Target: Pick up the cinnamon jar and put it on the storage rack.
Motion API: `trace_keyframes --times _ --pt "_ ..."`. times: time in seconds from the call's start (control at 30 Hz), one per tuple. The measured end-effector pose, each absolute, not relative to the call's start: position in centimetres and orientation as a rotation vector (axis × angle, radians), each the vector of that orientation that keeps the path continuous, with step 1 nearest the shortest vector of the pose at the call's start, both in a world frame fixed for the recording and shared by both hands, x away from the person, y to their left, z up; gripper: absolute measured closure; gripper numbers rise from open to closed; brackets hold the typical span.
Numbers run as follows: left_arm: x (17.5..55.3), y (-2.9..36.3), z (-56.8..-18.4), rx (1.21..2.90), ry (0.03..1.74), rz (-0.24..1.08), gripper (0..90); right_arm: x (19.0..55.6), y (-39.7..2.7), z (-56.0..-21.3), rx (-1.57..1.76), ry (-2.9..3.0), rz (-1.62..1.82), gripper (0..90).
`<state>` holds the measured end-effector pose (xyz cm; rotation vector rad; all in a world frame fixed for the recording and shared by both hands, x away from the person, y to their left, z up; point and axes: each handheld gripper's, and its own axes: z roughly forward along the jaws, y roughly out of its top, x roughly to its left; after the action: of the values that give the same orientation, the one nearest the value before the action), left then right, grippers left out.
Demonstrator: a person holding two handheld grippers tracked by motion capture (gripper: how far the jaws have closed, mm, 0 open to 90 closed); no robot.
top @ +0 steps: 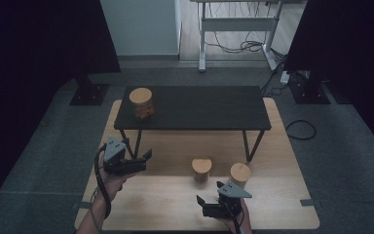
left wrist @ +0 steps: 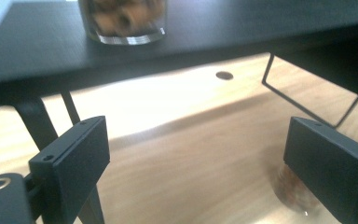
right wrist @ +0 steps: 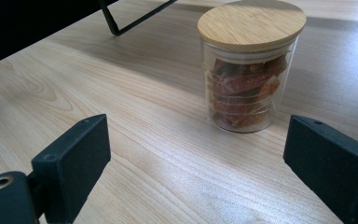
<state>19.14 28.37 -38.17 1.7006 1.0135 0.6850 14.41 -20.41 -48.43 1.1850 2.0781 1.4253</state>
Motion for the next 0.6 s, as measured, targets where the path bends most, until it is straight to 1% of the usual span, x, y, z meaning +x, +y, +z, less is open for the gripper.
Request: trace_keyframes --times 0.2,0.37,0.6 --pt "18.2 28.1 -39.6 1.71 1.019 0.667 6.5 14.4 -20.5 -48.4 1.194 2.066 1.426 6.7" --pt "17.0 28.2 -41.5 1.696 1.057 0.618 7.0 14.4 -20.5 -48.4 1.2 2.063 1.421 6.8" --pt "16.4 28.5 -43.5 1.683 1.094 0.559 7.1 14.4 -20.4 -48.4 1.214 2.062 1.409 6.9"
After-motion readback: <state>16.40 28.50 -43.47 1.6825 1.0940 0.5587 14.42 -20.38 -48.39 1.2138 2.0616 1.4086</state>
